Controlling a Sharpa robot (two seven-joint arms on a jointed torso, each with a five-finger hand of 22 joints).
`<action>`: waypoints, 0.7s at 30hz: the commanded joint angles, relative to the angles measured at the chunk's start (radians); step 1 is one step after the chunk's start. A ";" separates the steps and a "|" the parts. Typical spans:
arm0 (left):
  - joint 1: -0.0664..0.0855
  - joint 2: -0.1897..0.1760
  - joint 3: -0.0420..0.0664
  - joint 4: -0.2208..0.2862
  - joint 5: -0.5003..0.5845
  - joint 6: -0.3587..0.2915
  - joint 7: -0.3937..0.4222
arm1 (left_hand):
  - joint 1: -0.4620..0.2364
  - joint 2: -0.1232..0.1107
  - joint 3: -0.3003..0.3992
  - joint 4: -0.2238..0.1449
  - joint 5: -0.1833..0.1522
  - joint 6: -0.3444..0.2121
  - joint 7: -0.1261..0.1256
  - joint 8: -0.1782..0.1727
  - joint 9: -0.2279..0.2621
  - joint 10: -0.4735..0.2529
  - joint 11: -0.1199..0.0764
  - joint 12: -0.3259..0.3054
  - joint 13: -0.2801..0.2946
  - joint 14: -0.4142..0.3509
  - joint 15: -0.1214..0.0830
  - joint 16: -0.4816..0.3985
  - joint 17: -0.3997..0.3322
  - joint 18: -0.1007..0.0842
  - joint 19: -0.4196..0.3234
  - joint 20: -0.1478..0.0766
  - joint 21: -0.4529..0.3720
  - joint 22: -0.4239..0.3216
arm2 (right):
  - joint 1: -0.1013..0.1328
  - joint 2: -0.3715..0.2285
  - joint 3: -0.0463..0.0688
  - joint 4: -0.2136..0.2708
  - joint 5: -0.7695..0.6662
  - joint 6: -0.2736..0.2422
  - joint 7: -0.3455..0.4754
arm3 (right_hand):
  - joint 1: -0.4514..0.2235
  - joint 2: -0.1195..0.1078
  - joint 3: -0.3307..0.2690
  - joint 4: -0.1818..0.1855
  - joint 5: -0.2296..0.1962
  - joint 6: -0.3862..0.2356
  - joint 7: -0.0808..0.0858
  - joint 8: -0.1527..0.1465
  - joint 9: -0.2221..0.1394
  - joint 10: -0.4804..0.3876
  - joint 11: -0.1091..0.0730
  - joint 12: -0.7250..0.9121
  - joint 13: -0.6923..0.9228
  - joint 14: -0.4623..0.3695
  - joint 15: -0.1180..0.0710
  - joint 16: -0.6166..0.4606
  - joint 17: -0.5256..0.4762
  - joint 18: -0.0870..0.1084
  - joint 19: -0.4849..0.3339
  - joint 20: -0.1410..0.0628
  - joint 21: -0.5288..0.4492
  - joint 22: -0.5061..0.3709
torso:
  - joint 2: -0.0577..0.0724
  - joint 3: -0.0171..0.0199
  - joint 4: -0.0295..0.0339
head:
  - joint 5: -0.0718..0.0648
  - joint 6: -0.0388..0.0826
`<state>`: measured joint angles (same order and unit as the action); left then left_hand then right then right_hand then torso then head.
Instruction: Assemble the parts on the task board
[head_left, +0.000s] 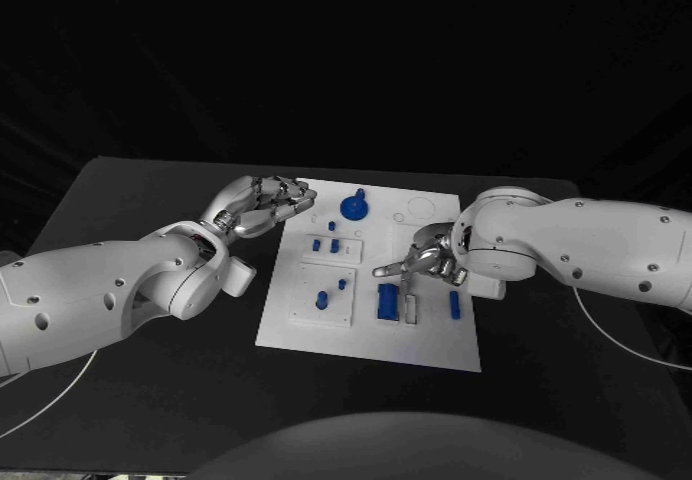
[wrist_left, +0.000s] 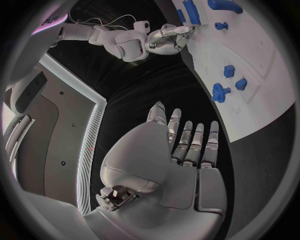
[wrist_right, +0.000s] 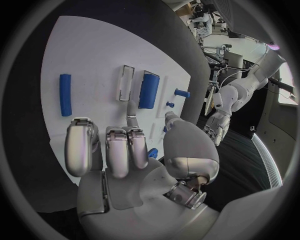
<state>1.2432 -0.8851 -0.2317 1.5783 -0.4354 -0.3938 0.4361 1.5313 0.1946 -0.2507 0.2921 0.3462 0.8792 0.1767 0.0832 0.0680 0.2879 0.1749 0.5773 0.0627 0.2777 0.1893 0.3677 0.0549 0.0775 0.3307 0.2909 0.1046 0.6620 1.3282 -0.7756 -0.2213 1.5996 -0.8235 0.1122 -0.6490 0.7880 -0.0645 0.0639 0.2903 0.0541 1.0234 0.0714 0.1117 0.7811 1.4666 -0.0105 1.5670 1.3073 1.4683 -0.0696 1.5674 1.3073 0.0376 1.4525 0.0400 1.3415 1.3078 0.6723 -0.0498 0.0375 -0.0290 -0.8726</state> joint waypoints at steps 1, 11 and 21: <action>0.000 -0.001 0.001 0.006 -0.007 0.016 0.004 | 0.010 0.001 -0.003 0.001 0.006 0.006 0.004 0.007 0.002 0.008 -0.002 0.006 0.001 0.009 0.002 0.009 0.002 0.009 0.008 -0.002 0.004 -0.001 | -0.002 -0.035 -0.002 0.034 -0.016 -0.118 0.078 | -0.002 0.015 -0.012 0.000 0.002 -0.014 0.002 -0.006 -0.002 0.104 0.008 0.004 0.263 0.102 0.009 0.003 0.263 0.016 0.006 0.009 0.006 0.191 | 0.001 0.0004 0.0009 | 0.002 0.000; 0.000 -0.009 0.001 0.010 -0.007 0.011 0.010 | 0.011 0.000 -0.003 0.001 0.006 0.007 0.005 0.007 0.002 0.010 -0.001 0.006 0.001 0.013 0.002 0.012 0.002 0.010 0.010 -0.002 0.005 -0.001 | 0.001 -0.214 -0.002 0.173 -0.191 -0.312 0.244 | 0.196 0.062 0.006 -0.055 0.351 -0.002 -0.003 0.014 -0.013 0.104 0.007 0.004 0.263 0.102 0.009 0.003 0.263 -0.004 0.054 0.010 0.098 0.220 | -0.002 0.0000 -0.0027 | 0.004 0.000; 0.000 0.001 0.001 0.004 -0.010 0.018 0.008 | 0.012 0.000 -0.004 0.001 0.006 0.008 0.006 0.008 0.002 0.012 0.000 0.007 0.001 0.019 0.002 0.019 0.003 0.012 0.011 -0.002 0.006 -0.001 | -0.001 -0.291 -0.007 0.162 -0.258 -0.078 0.054 | 0.220 0.055 -0.010 -0.042 0.453 0.060 -0.024 0.038 -0.026 0.104 -0.011 0.004 0.263 0.102 -0.007 0.003 0.263 -0.016 0.078 -0.002 0.147 0.235 | 0.000 -0.0006 -0.0012 | -0.023 0.000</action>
<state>1.2431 -0.8877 -0.2317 1.5814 -0.4386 -0.3926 0.4363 1.5312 0.1946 -0.2507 0.2921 0.3462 0.8825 0.1800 0.0870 0.0688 0.2951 0.1748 0.5801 0.0627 0.2885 0.1930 0.3811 0.0564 0.0776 0.3344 0.2872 0.1046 0.6620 1.3288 -1.0654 -0.2276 1.7661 -1.0153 -0.0716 -0.5185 0.9980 -0.0110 0.0563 0.2454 0.5033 1.0789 0.0465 0.1474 0.7553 1.4670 -0.0144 1.5670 1.3073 1.4667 -0.0687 1.5674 1.3081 0.0377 1.4653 0.0445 1.4851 1.3076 0.6710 -0.0500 0.0351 -0.0481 -0.8726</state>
